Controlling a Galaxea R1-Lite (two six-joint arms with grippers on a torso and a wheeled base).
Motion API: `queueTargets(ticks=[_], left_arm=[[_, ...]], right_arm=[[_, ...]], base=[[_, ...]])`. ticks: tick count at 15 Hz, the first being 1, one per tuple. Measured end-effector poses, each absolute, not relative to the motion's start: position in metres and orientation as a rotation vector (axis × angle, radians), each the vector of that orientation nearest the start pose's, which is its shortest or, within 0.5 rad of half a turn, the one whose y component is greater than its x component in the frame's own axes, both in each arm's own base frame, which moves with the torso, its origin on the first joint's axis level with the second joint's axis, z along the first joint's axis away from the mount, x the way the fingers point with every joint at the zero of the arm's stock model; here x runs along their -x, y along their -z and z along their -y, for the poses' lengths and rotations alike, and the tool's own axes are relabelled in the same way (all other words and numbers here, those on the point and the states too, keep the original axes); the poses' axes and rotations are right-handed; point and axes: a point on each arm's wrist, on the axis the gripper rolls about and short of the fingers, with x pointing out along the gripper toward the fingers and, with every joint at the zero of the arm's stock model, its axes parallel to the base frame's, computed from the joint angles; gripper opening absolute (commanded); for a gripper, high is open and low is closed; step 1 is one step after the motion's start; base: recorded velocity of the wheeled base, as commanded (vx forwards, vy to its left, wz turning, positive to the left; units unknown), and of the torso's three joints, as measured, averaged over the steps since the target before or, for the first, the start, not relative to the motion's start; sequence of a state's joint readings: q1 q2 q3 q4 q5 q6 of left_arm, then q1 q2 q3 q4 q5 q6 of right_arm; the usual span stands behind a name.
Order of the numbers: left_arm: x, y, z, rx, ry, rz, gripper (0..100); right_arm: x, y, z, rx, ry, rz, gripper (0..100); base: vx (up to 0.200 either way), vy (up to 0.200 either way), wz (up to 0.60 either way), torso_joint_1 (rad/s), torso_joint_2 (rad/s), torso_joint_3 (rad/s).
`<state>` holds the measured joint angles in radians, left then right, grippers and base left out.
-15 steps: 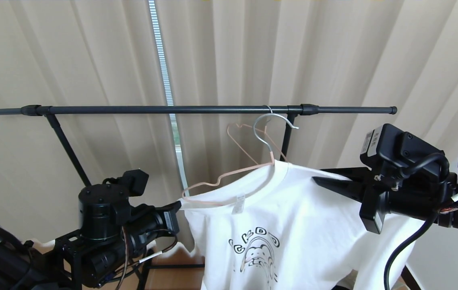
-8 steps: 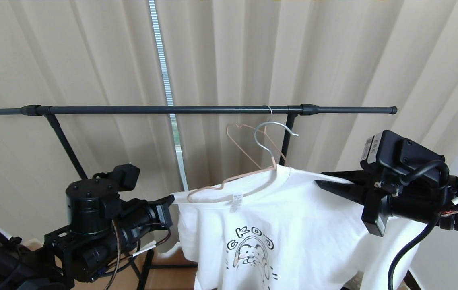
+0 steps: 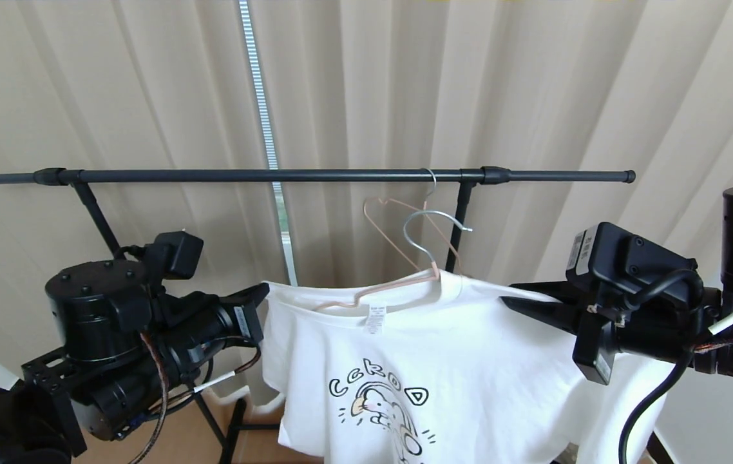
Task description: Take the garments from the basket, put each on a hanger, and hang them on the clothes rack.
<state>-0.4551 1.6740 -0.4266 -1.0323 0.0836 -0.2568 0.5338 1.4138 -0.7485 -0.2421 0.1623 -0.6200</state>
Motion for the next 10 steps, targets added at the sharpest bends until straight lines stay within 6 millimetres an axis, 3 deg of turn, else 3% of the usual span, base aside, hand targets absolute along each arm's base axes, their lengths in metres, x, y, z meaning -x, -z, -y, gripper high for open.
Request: queueTargets(ticks=[4,7,10], left_arm=[[-0.224,-0.165,0.109,0.15,0.338,-0.313,0],[-0.215,-0.19,0.109,0.138,0.356,-0.263,0],[-0.207,-0.199,0.113,0.118,0.371,-0.225,0]], right_arm=[[-0.199,-0.206,-0.126,0.638,-0.81,-0.201,0],[-0.198,-0.209,-0.134,0.571,-0.826,-0.21,0],[-0.197,-0.216,-0.146,0.475,-0.838,-0.17,0]], base=[[0.0,0.0,0.0,0.0,0.0,0.0],[0.0,0.0,0.0,0.0,0.0,0.0],[0.0,0.0,0.0,0.0,0.0,0.0]])
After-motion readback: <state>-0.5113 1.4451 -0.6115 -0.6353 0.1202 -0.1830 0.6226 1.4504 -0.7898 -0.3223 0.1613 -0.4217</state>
